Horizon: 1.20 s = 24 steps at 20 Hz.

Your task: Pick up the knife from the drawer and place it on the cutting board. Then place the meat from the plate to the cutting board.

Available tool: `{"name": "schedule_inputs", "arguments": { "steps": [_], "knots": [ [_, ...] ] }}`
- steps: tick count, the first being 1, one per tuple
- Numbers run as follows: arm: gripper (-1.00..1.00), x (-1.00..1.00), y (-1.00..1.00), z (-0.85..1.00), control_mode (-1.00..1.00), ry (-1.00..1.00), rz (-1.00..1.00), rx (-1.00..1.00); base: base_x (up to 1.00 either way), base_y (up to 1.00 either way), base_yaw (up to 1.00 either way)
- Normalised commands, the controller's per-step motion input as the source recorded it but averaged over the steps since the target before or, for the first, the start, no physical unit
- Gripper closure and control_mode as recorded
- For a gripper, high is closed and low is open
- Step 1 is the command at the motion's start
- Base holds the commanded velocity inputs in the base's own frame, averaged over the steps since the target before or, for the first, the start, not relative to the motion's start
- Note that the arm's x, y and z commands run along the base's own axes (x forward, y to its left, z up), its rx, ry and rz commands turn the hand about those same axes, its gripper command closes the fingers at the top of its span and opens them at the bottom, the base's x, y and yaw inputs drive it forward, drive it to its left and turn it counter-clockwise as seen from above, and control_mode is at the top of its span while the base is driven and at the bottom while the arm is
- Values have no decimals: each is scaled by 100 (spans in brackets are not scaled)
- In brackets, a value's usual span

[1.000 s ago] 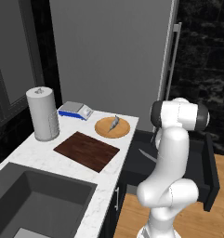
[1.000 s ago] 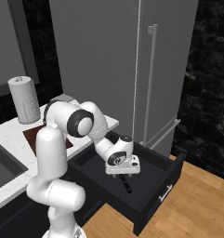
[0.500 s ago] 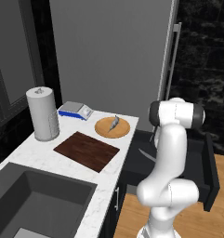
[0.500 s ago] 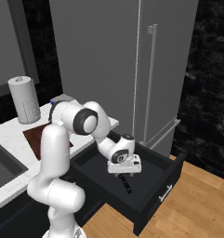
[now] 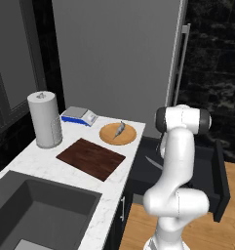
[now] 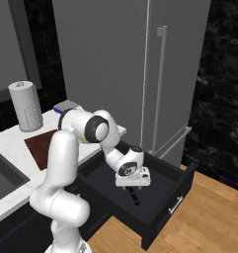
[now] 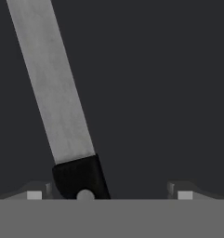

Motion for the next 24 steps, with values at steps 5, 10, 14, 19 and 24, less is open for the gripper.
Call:
{"name": "schedule_inputs", "arguments": {
  "steps": [5, 10, 14, 19, 24],
  "knots": [
    [-100, 0, 0, -43, -100, -11, 0, -1, 0, 0, 0],
    [-100, 0, 0, -29, -100, -5, 0, 0, 0, 0, 0],
    [-100, 0, 0, -10, -100, -2, 0, 0, 0, 0, 0],
    [100, 0, 0, 0, -100, 0, -1, 0, 0, 0, 0],
    [100, 0, 2, 23, -100, -2, 0, -1, 0, 0, 0]
  ]
}}
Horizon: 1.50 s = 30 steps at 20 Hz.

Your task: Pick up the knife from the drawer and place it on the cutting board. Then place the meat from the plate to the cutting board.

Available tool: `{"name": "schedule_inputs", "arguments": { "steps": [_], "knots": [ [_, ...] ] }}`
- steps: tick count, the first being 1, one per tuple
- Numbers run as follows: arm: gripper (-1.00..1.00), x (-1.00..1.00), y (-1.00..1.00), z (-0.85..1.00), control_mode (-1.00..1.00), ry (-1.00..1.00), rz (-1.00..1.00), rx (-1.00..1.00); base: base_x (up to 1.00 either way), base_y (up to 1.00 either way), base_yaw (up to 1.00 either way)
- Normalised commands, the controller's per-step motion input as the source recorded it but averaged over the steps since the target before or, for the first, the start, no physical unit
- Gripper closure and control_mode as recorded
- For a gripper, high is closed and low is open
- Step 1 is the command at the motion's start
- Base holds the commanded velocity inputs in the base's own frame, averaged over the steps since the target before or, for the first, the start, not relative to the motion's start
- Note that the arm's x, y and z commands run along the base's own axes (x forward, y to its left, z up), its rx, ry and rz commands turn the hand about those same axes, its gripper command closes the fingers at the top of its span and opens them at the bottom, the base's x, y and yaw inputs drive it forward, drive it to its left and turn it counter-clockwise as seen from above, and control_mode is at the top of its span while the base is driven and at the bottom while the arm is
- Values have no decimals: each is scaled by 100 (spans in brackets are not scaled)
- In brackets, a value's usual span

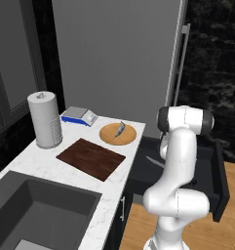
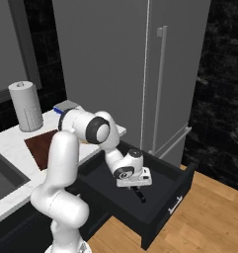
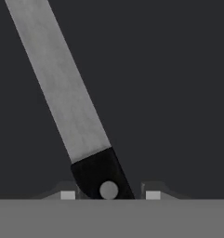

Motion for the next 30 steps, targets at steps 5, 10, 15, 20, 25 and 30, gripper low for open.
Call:
{"name": "schedule_inputs", "arguments": {
  "steps": [5, 10, 15, 20, 25, 30],
  "knots": [
    [100, -3, -6, 80, -100, -3, 0, -4, 0, 0, 0],
    [100, -28, -20, 100, -100, 0, 0, 2, 0, 0, 0],
    [100, -33, -35, 100, -100, 0, 0, 3, 0, 0, 0],
    [100, -6, 6, 100, -100, 0, 7, -1, 0, 0, 0],
    [100, -2, 47, 100, -100, 0, 20, 0, 0, 0, 0],
    [100, 1, 79, 100, -100, 0, 32, 3, 0, 0, 0]
  ]
}}
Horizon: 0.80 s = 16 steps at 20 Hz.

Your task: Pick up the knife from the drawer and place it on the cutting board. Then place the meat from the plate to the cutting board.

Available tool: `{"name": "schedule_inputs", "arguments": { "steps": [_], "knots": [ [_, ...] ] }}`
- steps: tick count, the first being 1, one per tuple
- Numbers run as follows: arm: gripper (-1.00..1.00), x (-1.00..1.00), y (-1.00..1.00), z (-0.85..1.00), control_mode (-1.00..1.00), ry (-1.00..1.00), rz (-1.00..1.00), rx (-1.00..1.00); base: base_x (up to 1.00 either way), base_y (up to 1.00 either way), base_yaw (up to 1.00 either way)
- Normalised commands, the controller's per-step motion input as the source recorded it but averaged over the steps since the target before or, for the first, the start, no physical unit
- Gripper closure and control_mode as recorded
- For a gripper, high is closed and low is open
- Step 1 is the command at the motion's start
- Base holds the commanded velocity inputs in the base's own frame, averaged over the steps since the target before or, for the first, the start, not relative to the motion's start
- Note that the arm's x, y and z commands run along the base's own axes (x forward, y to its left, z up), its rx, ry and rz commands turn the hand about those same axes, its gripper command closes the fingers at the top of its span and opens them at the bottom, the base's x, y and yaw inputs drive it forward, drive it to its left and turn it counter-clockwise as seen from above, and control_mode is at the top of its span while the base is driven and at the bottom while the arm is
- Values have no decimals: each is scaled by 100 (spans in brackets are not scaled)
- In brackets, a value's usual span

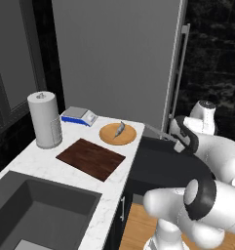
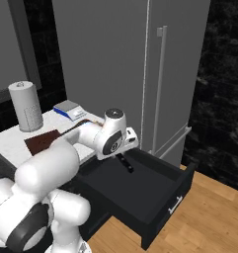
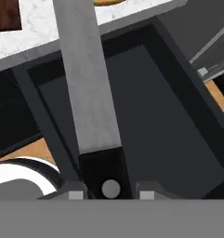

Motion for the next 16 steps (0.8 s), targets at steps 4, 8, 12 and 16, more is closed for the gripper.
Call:
{"name": "schedule_inputs", "arguments": {
  "steps": [4, 8, 12, 16],
  "knots": [
    [100, 1, 100, 76, -100, 0, 24, 0, 0, 0, 0],
    [100, 12, 100, 33, -100, 0, 19, 1, 0, 0, 0],
    [100, 11, 85, 34, -100, 1, 29, 14, 0, 0, 0],
    [100, 23, 89, 0, -100, 14, 23, 16, 0, 0, 0]
  ]
}}
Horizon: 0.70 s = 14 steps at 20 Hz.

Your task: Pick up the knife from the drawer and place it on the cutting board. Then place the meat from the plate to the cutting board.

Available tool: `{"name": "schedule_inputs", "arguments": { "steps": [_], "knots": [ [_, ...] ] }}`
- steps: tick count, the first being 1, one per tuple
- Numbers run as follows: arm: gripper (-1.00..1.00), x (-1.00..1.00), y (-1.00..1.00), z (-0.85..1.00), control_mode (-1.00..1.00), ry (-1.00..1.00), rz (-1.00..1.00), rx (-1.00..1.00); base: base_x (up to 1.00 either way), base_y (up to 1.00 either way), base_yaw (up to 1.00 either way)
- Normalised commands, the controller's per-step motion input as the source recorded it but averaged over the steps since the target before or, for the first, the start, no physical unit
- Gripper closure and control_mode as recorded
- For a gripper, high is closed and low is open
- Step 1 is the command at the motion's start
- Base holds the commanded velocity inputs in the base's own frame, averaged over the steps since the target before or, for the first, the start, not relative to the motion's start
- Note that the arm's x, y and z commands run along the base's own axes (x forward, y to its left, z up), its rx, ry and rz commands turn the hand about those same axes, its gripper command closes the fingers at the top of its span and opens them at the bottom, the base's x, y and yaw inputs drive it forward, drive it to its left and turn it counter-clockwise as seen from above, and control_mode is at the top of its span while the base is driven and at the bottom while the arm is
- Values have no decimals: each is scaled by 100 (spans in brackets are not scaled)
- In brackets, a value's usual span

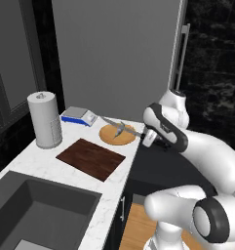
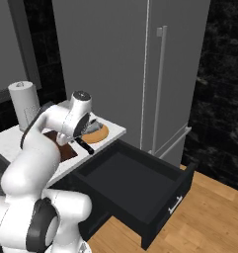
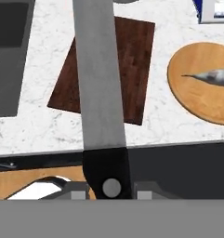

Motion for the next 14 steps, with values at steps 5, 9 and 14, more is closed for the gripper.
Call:
{"name": "schedule_inputs", "arguments": {
  "steps": [5, 9, 14],
  "knots": [
    [100, 27, 87, -2, -100, 21, 7, 17, 0, 0, 0],
    [100, 5, 97, 0, -100, 10, -23, 0, 0, 0, 0],
    [100, -7, 75, -2, -100, 1, -25, -8, 0, 0, 0]
  ]
}}
